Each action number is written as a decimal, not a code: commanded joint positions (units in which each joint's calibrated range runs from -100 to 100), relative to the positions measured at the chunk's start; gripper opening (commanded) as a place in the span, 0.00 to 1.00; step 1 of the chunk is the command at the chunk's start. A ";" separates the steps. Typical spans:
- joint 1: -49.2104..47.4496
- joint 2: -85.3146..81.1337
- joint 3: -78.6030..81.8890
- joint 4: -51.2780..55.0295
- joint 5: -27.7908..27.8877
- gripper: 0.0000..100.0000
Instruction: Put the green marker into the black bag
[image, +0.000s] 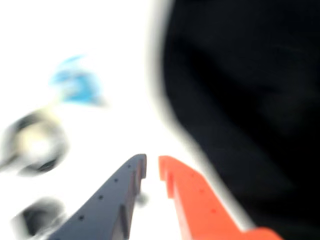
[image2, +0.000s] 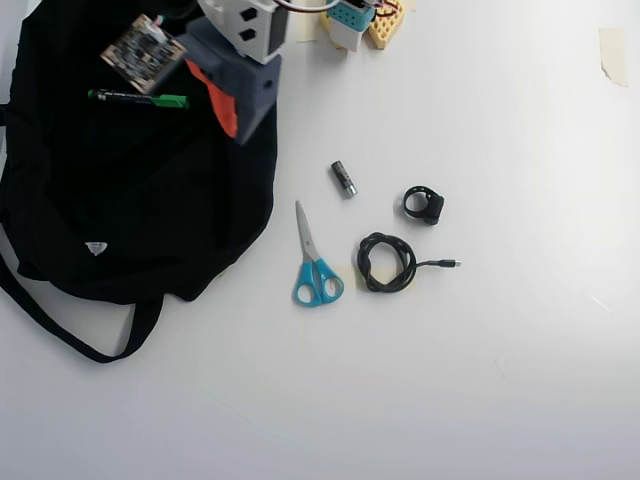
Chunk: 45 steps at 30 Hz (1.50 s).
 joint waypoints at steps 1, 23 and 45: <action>-12.34 -7.35 -1.52 -0.10 -2.93 0.02; -25.35 -57.80 71.35 -33.35 1.06 0.02; -24.38 -102.20 121.22 -34.47 7.72 0.02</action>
